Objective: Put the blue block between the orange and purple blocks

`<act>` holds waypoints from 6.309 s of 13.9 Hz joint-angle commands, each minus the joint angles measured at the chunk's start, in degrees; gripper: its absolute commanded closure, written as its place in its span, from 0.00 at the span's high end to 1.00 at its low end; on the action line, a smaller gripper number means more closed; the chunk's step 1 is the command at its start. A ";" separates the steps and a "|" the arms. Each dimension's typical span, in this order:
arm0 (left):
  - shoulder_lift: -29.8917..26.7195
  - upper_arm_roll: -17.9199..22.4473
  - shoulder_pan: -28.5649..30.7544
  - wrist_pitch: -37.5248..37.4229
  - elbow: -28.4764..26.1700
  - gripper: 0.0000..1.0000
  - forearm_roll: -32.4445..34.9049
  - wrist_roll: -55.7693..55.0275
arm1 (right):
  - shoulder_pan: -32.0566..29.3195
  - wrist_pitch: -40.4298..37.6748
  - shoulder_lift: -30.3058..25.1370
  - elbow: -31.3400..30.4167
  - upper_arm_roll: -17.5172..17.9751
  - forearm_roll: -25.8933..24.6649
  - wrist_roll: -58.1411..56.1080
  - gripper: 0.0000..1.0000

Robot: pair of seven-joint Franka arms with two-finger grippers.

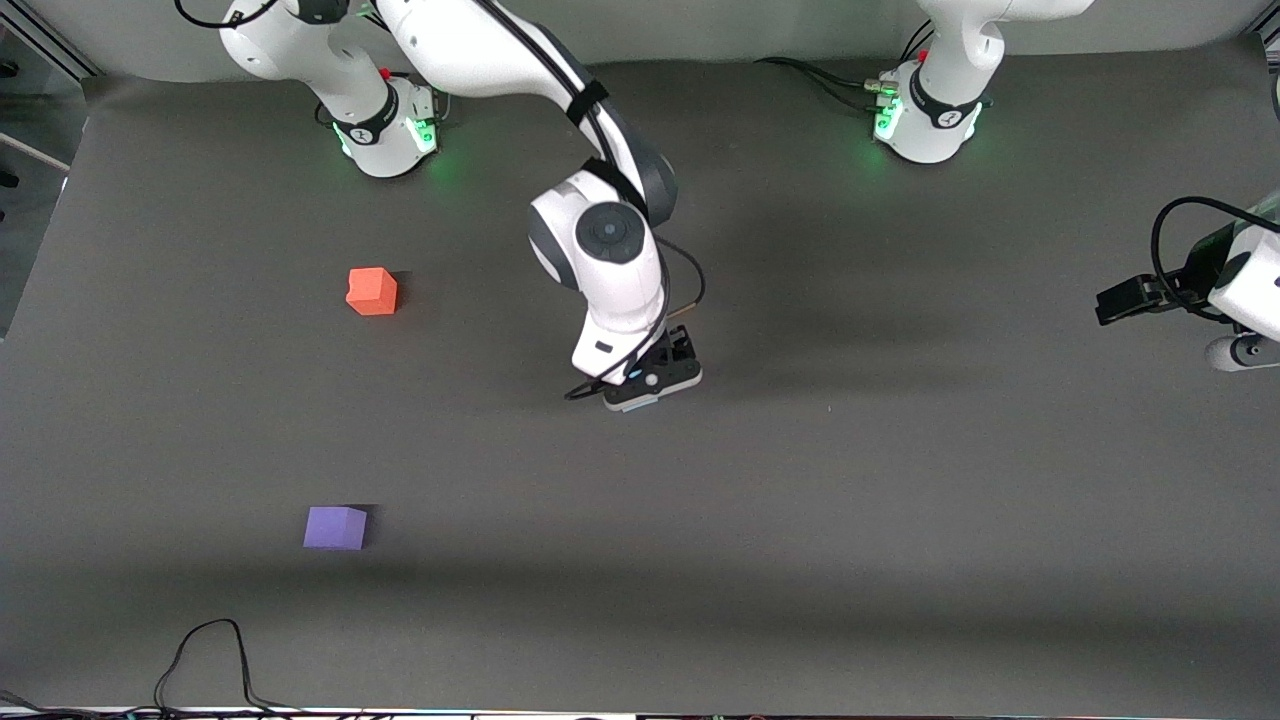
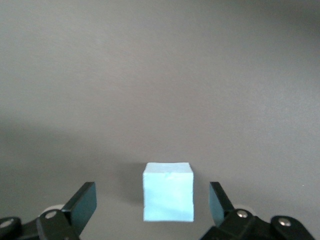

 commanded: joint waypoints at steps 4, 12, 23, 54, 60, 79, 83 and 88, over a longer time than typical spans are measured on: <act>0.58 0.15 -0.14 -3.27 1.89 1.00 0.81 1.06 | -0.87 9.91 2.43 -6.29 -0.37 3.93 -8.24 1.00; 0.58 0.06 -0.58 -3.72 1.80 1.00 0.90 1.06 | 1.50 10.74 1.55 -9.31 -0.37 10.09 -8.26 1.00; 0.58 -0.11 -0.85 -4.86 2.15 1.00 0.90 1.15 | -0.60 8.03 -0.46 -10.98 -0.81 10.09 -8.43 0.25; -0.21 -0.90 -1.02 -4.08 1.54 1.00 0.90 0.54 | -24.08 1.60 -6.71 -27.24 -14.26 18.61 -47.46 1.00; -0.13 -1.43 -1.46 -4.15 1.89 1.00 1.17 0.44 | -23.99 0.46 -11.98 -26.80 -14.79 18.18 -47.28 1.00; 0.58 -1.25 -0.67 -5.04 4.26 1.00 1.17 0.62 | -23.90 -16.66 -33.34 -16.53 -16.89 9.48 -46.84 1.00; 0.66 -1.17 -0.67 -6.00 4.96 1.00 1.17 0.44 | -23.73 -23.09 -33.96 -10.04 -17.78 5.19 -44.14 1.00; 1.02 -1.08 -0.59 -6.09 5.23 1.00 1.17 0.71 | -25.11 -37.23 -34.83 -0.79 -11.92 -2.99 -29.10 1.00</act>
